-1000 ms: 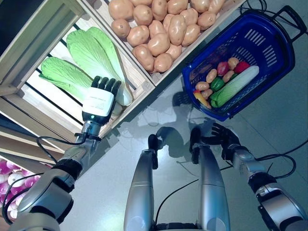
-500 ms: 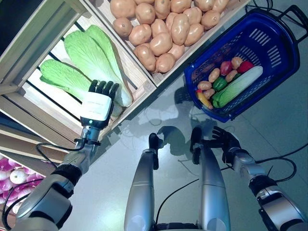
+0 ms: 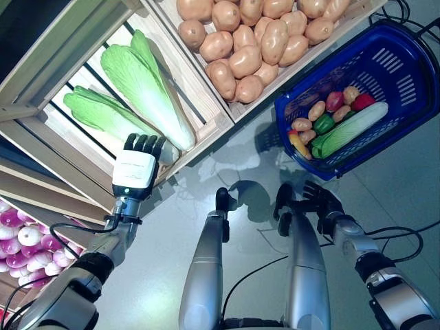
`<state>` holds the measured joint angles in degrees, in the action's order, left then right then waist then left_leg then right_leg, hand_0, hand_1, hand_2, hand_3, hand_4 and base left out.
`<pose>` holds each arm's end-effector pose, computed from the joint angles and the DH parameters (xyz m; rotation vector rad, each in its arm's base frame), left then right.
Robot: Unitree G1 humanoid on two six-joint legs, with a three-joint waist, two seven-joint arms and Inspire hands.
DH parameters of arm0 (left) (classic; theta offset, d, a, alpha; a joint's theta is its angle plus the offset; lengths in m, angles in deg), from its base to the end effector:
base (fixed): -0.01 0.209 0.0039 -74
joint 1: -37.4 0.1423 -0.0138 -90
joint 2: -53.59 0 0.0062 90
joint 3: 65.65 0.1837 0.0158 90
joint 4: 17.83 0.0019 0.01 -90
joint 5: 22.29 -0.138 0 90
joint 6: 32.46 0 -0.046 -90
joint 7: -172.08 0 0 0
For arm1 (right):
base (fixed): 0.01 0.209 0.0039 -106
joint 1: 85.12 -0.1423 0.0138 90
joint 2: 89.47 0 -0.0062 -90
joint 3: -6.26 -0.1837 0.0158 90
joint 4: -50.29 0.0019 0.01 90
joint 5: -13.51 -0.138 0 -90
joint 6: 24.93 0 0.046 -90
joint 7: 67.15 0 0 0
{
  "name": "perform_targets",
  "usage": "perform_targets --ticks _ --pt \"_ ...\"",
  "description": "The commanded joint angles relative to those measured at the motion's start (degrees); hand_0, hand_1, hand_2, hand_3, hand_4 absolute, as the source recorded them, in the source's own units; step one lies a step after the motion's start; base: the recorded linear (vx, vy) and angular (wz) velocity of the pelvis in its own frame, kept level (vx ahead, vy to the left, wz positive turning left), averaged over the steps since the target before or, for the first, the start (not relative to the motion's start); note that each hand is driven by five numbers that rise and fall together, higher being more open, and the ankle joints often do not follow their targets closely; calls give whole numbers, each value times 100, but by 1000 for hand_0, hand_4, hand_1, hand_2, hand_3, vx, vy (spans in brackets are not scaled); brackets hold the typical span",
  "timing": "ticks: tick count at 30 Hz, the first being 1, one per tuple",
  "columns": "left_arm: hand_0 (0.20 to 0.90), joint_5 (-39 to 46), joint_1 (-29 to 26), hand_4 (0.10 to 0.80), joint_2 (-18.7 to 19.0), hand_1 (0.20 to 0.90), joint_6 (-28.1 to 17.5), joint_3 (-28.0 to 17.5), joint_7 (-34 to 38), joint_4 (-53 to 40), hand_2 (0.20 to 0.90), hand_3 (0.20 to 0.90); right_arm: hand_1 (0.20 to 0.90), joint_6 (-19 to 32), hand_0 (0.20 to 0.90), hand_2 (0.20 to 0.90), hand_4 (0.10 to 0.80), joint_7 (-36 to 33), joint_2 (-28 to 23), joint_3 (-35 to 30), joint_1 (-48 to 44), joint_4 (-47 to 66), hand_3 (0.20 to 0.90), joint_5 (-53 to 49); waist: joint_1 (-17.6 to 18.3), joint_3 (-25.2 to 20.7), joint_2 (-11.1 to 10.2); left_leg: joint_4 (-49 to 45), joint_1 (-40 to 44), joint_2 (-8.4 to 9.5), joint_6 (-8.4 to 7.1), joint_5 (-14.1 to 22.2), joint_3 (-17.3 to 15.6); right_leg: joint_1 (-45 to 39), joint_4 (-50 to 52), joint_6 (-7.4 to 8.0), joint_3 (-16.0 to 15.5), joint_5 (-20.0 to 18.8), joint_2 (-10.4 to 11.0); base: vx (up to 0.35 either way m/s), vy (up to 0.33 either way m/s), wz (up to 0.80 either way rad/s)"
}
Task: Put vegetables into the basket
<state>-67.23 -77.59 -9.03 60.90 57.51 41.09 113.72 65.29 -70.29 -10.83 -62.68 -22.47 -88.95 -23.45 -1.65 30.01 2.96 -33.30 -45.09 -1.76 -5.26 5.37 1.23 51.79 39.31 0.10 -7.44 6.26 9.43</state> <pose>0.2538 0.2828 0.0377 1.7785 -0.3394 0.3047 0.2693 -0.2323 0.0151 -0.0359 0.4369 -0.0879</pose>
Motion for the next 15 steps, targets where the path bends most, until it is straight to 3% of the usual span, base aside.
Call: perform_targets --ticks 1,15 --pt "900 -146 272 800 197 900 33 -433 16 -336 900 900 900 264 900 900 800 29 -341 -141 284 214 900 -217 -20 -21 243 71 -121 212 142 -161 -538 -500 -169 223 -140 50 35 0 0 0" --pt "900 -593 35 800 314 900 217 13 -581 -48 900 900 900 282 900 900 800 151 -411 -75 97 26 900 -265 48 -21 303 58 -170 134 149 -235 -583 -421 -49 200 -114 73 24 0 0 0"
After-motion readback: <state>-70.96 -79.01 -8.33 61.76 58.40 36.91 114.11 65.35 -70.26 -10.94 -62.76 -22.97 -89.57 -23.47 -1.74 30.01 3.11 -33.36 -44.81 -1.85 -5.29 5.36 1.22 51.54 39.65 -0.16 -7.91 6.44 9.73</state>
